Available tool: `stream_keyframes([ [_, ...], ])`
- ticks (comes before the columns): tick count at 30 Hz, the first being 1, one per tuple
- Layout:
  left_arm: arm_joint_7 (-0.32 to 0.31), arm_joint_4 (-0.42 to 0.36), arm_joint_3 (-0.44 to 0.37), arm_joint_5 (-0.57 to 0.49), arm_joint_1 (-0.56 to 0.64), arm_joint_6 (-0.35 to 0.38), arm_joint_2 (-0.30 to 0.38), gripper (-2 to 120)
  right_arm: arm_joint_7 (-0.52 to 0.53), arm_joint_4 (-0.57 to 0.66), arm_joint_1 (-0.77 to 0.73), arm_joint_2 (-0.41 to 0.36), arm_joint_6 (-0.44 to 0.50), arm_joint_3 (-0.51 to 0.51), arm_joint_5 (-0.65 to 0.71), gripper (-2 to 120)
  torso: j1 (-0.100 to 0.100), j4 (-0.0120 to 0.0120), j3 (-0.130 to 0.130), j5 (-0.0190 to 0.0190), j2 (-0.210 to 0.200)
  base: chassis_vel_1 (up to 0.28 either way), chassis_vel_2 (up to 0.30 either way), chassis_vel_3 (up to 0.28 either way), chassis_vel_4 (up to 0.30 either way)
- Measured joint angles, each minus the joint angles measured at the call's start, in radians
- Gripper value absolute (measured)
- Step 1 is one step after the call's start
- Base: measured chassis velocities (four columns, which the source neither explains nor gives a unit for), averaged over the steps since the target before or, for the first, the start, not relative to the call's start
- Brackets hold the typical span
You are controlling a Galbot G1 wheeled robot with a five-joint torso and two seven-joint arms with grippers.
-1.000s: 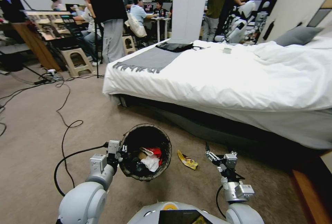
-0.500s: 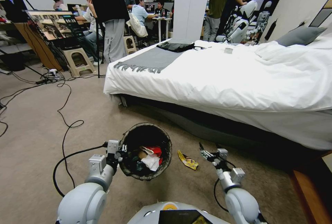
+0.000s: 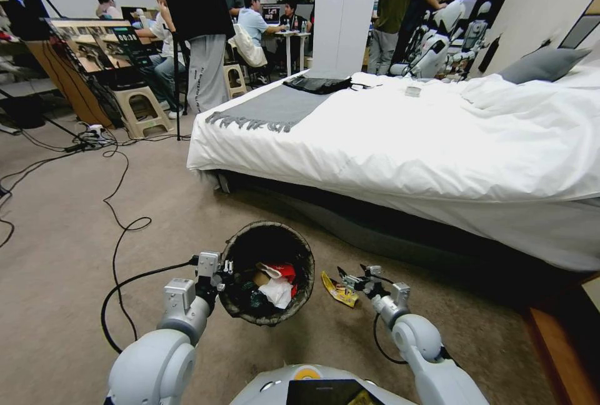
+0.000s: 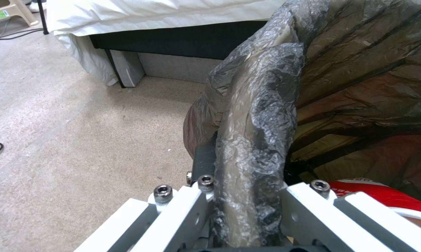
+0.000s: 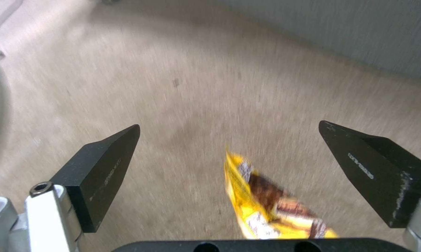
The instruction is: Pick up the trash bin, then pick up the garbage from the floor and place it into the trash bin.
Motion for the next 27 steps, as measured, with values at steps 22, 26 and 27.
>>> stream_keyframes([
  [22,0.004,0.0,0.005,-0.007,-0.015,0.003,0.004,1,0.009,-0.294,0.12,0.071,0.073,-0.034,-0.187,100,0.0,-0.0002,0.0,0.0,0.0,0.0,0.0,0.0,0.0],
  [26,0.005,0.0,0.006,-0.007,-0.015,0.003,0.003,1,0.009,-0.331,0.133,0.077,0.088,-0.028,-0.2,100,0.0,-0.0002,0.0,0.0001,0.0,0.0,0.0,0.0,0.0],
  [27,0.005,0.0,0.007,-0.008,-0.015,0.003,0.003,1,0.009,-0.344,0.138,0.079,0.093,-0.026,-0.204,100,0.0,-0.0001,0.0,0.0,0.0,0.0,0.0,0.0,0.0],
])
